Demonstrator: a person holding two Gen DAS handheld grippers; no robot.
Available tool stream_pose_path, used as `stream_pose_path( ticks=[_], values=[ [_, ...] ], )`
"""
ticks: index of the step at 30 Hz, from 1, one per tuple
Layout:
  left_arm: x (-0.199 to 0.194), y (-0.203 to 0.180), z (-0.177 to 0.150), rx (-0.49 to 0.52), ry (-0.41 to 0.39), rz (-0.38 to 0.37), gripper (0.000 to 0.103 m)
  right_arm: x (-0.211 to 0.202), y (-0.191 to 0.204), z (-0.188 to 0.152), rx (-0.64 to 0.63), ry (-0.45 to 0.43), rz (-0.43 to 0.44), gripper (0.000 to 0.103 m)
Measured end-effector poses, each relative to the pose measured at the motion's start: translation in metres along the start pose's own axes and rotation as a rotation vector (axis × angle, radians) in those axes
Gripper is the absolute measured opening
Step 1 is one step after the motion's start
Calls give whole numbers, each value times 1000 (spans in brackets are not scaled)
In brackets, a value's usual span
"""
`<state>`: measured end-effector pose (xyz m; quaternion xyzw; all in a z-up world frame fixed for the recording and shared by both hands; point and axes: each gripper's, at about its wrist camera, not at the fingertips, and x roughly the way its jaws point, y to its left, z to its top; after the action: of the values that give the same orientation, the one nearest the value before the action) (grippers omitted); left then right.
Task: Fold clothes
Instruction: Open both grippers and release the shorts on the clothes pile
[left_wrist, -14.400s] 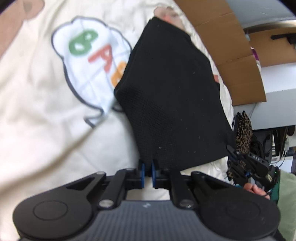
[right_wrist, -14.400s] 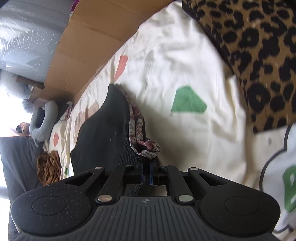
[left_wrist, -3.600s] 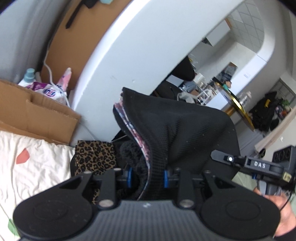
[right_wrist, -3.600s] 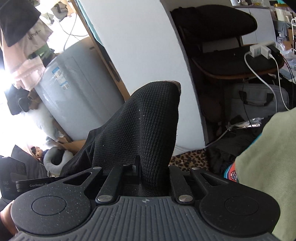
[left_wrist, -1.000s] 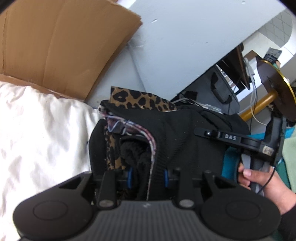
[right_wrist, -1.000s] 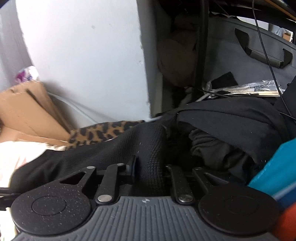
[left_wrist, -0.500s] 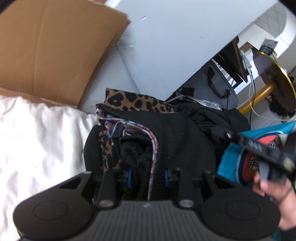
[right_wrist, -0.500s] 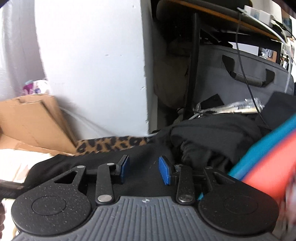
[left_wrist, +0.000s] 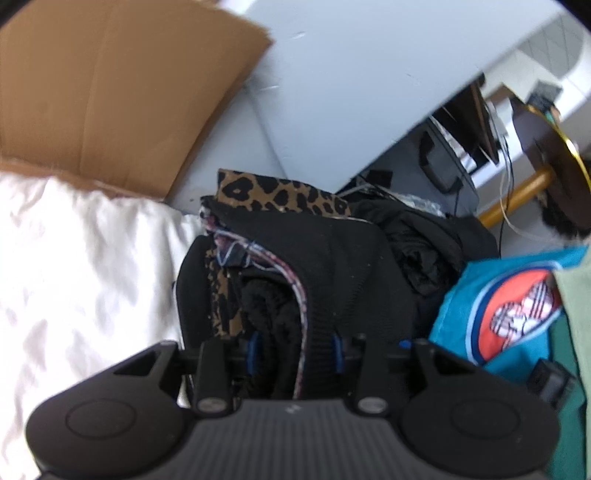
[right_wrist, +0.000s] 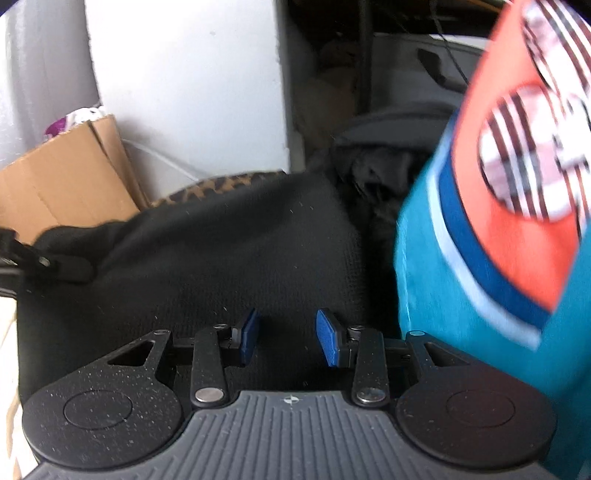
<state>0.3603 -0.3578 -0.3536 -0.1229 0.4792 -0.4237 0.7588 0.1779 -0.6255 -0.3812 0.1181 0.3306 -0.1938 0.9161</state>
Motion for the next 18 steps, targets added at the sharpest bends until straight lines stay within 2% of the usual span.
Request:
stream_pose_path(
  ticks=[7, 12, 18],
  values=[
    [-10, -6, 6, 49, 22, 18, 42, -15, -3, -11, 74, -47, -46, 42],
    [-7, -1, 9, 6, 17, 13, 47, -30, 5, -12, 114, -86, 14, 42],
    [5, 8, 21, -67, 1, 1, 55, -31, 35, -10, 92, -92, 119, 42]
  ],
)
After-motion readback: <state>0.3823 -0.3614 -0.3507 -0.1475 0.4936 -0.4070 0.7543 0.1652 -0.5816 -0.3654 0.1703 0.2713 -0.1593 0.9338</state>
